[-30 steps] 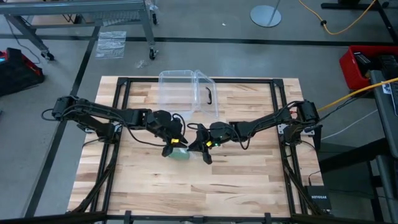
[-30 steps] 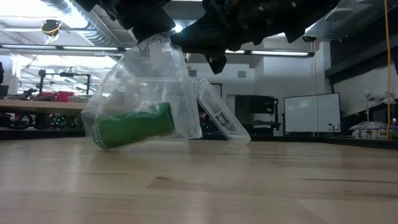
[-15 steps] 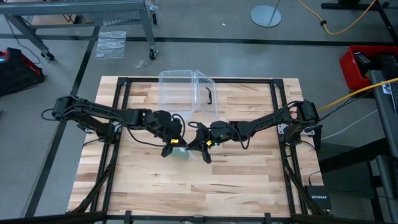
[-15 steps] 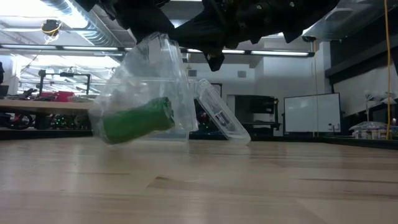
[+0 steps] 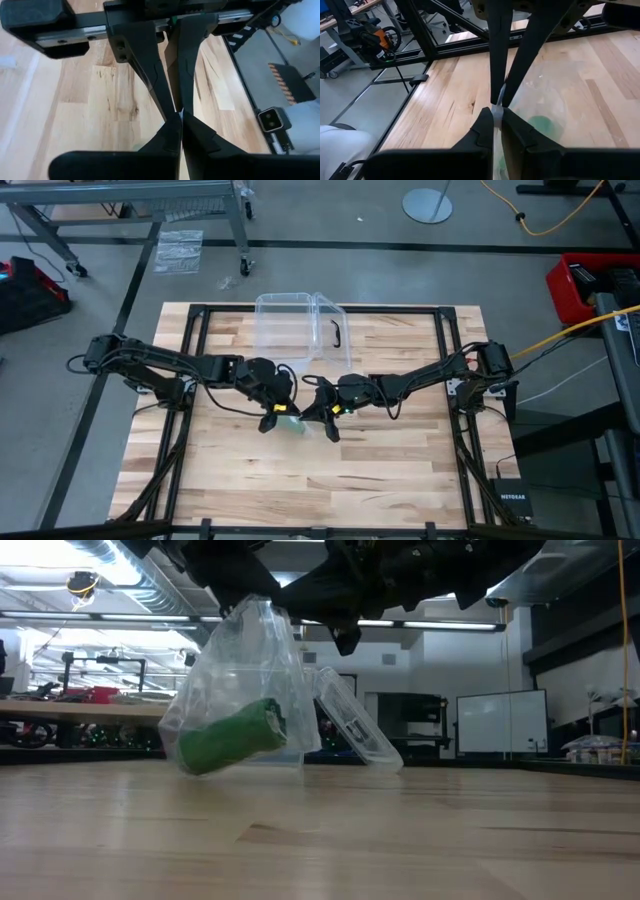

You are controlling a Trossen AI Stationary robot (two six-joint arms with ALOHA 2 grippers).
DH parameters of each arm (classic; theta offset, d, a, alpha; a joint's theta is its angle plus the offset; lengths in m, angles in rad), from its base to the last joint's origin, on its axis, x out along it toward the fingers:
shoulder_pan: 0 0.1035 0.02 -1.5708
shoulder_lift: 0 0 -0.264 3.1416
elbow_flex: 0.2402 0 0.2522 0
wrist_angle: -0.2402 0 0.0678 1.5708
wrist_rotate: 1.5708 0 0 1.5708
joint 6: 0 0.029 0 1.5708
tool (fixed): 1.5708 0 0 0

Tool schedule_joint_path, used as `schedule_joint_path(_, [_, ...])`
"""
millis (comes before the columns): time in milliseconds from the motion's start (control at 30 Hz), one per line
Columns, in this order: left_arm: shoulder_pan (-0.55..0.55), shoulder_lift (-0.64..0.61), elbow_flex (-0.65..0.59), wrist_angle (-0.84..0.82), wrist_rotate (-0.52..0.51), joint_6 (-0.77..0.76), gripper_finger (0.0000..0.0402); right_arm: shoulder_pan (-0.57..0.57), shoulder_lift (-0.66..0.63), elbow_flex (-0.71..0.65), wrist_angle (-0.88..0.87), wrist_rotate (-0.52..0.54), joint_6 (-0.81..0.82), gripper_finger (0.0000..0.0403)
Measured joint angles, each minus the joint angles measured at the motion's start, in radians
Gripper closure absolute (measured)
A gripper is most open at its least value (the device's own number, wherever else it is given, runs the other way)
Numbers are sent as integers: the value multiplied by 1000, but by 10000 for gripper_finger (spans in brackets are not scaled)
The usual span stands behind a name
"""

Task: Roll bandage
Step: Close the transparent zip bag

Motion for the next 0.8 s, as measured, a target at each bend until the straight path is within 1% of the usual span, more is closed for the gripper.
schedule_joint_path(133, [0,0,0,4,0,37,401,0,0,0,-10,0,0,384])
schedule_joint_path(567, [11,-1,0,17,7,40,401,0,-3,3,-41,0,8,384])
schedule_joint_path(800, [28,-21,0,15,12,35,401,0,-4,4,-44,0,12,384])
